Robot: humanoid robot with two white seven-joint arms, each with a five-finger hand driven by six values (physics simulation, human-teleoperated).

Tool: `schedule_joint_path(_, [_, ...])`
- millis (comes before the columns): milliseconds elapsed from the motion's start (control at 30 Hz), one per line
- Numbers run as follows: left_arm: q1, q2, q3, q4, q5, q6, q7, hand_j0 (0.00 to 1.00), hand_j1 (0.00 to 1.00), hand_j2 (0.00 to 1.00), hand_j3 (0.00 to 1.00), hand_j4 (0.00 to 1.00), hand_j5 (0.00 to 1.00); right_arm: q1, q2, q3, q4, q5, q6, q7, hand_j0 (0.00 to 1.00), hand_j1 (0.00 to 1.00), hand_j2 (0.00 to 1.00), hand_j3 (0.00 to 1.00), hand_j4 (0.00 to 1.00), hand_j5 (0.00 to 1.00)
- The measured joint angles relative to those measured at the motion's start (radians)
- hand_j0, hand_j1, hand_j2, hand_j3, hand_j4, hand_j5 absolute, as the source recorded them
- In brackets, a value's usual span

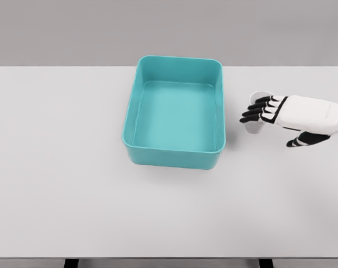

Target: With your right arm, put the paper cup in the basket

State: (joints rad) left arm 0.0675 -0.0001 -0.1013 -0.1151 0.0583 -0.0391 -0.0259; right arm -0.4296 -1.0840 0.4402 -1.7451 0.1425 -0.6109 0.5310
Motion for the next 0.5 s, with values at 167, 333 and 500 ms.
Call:
schedule_joint_path(167, [0.0, 0.0, 0.0, 0.0, 0.0, 0.0, 0.0, 1.0, 1.0, 1.0, 1.0, 1.0, 1.0, 0.011, 0.025, -0.022, 0.01, 0.021, 0.013, -0.001, 1.0, 1.0, 1.0, 1.0, 1.0, 1.0])
schedule_joint_path(333, [0.0, 0.0, 0.0, 0.0, 0.0, 0.0, 0.0, 1.0, 1.0, 1.0, 1.0, 1.0, 1.0, 0.068, 0.192, -0.177, 0.162, -0.068, 0.048, 0.038, 1.0, 1.0, 1.0, 1.0, 1.0, 1.0])
schedule_joint_path(500, [0.0, 0.0, 0.0, 0.0, 0.0, 0.0, 0.0, 1.0, 1.0, 1.0, 1.0, 1.0, 1.0, 0.074, 0.301, -0.273, 0.329, -0.296, 0.112, 0.072, 1.0, 1.0, 1.0, 1.0, 1.0, 1.0])
